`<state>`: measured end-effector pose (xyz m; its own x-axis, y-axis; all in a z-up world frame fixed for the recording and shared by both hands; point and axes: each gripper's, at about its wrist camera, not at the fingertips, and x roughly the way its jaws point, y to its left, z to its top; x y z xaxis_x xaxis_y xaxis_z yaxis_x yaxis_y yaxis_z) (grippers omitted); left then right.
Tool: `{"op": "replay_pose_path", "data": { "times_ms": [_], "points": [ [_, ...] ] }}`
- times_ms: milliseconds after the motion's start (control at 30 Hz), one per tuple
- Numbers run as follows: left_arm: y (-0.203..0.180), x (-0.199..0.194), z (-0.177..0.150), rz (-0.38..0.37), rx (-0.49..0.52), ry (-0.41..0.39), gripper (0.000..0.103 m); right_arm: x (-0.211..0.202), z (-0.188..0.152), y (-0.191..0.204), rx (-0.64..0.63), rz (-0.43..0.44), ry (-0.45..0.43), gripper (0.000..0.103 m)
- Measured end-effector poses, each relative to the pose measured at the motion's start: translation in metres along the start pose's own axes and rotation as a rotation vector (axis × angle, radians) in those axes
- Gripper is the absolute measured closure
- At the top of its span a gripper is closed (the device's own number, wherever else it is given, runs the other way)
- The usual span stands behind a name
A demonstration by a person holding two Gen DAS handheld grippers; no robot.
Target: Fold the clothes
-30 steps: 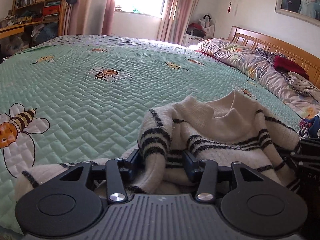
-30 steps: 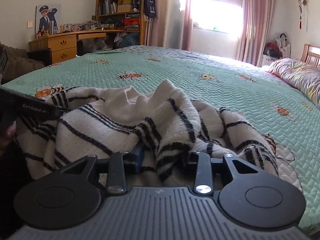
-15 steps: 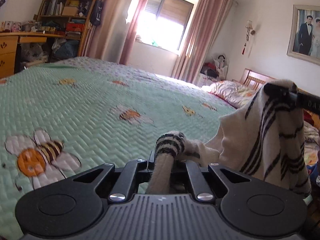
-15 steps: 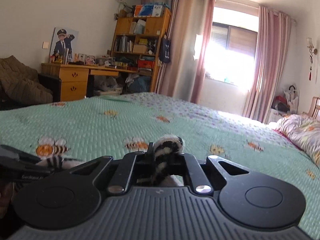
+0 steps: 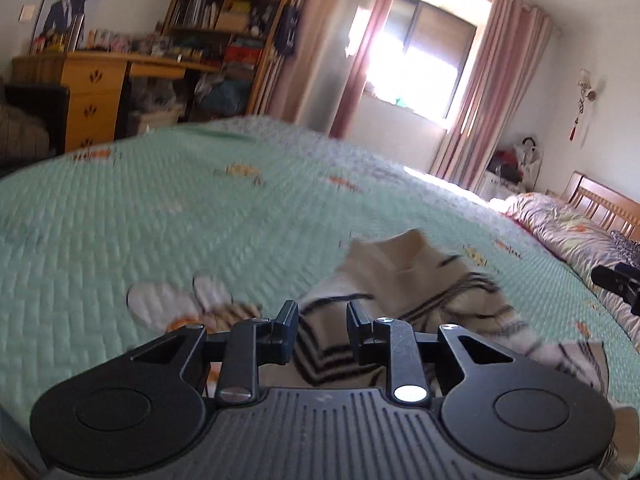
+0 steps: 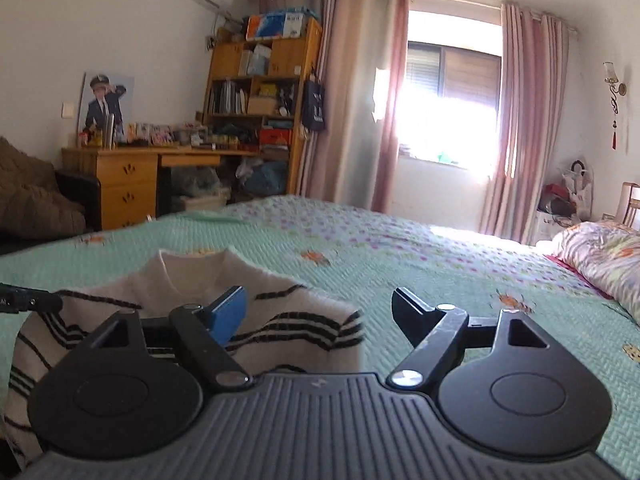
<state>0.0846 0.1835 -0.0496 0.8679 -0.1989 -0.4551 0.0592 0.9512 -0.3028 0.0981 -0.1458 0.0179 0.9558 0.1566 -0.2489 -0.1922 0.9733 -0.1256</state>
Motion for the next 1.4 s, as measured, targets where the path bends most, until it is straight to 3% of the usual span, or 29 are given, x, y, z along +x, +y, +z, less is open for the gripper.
{"op": "replay_pose_path", "data": {
  "times_ms": [167,333,433,567,767,867,900,933,967,1067,1133,1267,1400],
  "points": [
    [0.017,-0.014,-0.043,-0.005,-0.043,0.049,0.072,-0.037,-0.080,-0.028,0.072,-0.107,0.151,0.023],
    [0.007,-0.029,-0.034,-0.035,-0.022,-0.016,0.060,-0.073,-0.129,-0.075,0.270,-0.217,0.241,0.022],
    [-0.008,-0.033,-0.028,-0.048,0.005,-0.035,0.058,-0.082,-0.144,-0.094,0.383,-0.239,0.264,0.022],
    [-0.030,-0.033,-0.027,-0.060,0.045,-0.034,0.055,-0.074,-0.144,-0.101,0.408,-0.231,0.231,0.022],
    [-0.044,-0.036,-0.027,-0.046,0.077,-0.016,0.052,-0.030,-0.125,-0.078,0.155,-0.079,0.242,0.022],
    [-0.049,-0.040,-0.026,-0.038,0.097,-0.008,0.052,0.010,-0.121,-0.082,0.069,-0.155,0.278,0.026],
    [-0.049,-0.043,-0.025,-0.036,0.104,-0.012,0.051,0.016,-0.116,-0.093,0.094,-0.215,0.263,0.036],
    [-0.049,-0.046,-0.025,-0.035,0.112,-0.018,0.048,0.022,-0.112,-0.105,0.123,-0.277,0.247,0.038],
    [-0.047,-0.048,-0.025,-0.035,0.108,-0.021,0.046,0.021,-0.105,-0.122,0.194,-0.360,0.219,0.038],
    [-0.041,-0.052,-0.026,-0.035,0.095,-0.029,0.043,-0.005,-0.095,-0.173,0.461,-0.421,0.141,0.035],
    [-0.038,-0.050,-0.028,-0.054,0.066,-0.021,0.043,-0.027,-0.101,-0.181,0.509,-0.366,0.155,0.035],
    [-0.046,-0.040,-0.034,-0.086,0.062,-0.002,0.043,-0.063,-0.134,-0.154,0.403,-0.230,0.247,0.032],
    [-0.059,-0.033,-0.038,-0.112,0.094,0.023,0.043,-0.076,-0.171,-0.144,0.450,-0.275,0.325,0.032]
  ]
}}
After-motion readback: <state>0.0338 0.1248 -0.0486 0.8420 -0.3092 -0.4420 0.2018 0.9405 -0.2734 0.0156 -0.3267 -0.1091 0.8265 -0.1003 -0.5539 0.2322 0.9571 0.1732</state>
